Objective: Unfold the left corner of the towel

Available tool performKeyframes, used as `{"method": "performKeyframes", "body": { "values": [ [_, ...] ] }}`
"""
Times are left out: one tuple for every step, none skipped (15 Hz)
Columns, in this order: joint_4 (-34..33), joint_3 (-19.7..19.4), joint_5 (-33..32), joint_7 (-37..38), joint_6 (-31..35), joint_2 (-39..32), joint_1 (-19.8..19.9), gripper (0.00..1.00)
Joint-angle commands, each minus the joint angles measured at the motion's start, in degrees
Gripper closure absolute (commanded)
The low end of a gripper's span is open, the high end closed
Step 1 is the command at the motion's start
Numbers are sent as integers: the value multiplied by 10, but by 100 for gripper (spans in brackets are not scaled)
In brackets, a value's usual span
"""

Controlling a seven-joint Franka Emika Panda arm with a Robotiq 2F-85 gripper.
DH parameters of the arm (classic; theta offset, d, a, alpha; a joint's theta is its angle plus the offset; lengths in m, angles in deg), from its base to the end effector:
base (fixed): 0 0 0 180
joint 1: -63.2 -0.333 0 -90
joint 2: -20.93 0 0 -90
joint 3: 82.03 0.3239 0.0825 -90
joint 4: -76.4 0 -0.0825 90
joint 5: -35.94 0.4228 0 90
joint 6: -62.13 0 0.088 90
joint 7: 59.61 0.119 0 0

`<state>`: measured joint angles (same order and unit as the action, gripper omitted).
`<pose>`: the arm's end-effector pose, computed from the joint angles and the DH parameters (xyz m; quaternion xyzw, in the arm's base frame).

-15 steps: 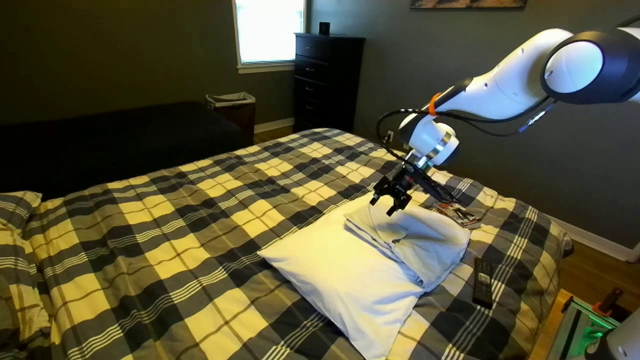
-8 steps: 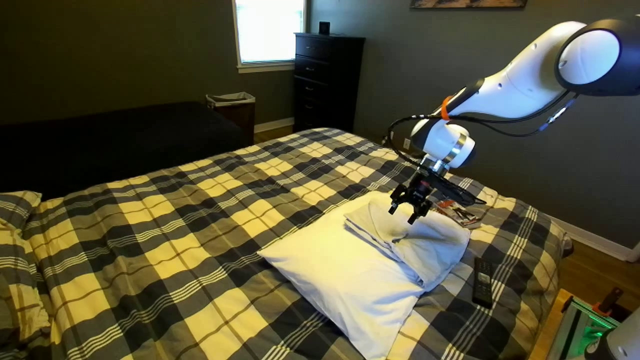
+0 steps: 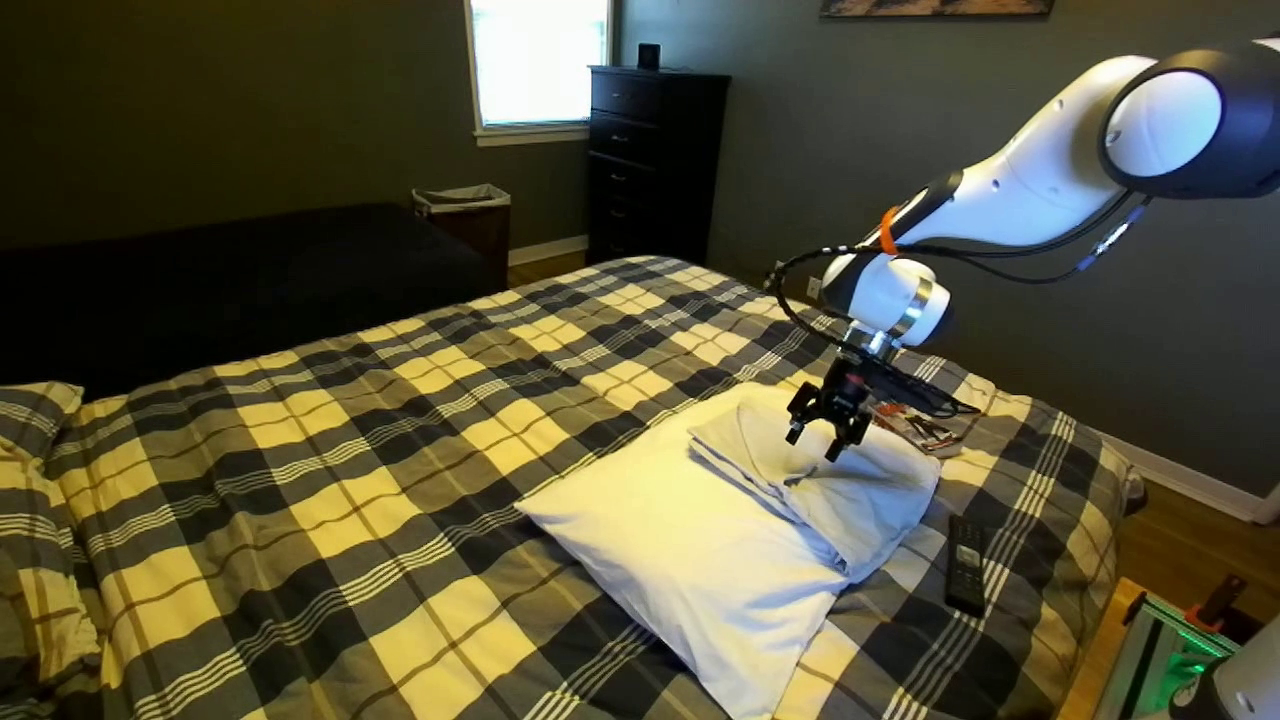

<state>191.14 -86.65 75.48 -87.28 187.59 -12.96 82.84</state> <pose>0.5422 -0.2151 0.0991 -0.9356 0.2175 0.0742 0.2682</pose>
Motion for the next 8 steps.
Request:
{"method": "performKeyframes", "body": {
  "values": [
    [-10,-1,-25,15,-2,-16,4,0],
    [-11,0,-26,15,0,-19,5,0],
    [-13,0,-27,16,4,-22,6,0],
    [-15,1,-26,16,8,-25,6,0],
    [-17,1,-24,16,15,-27,7,0],
    [-19,3,-19,14,22,-30,9,0],
    [-21,4,-19,13,28,-32,10,0],
    [-22,5,-18,13,35,-34,11,0]
  ]
}}
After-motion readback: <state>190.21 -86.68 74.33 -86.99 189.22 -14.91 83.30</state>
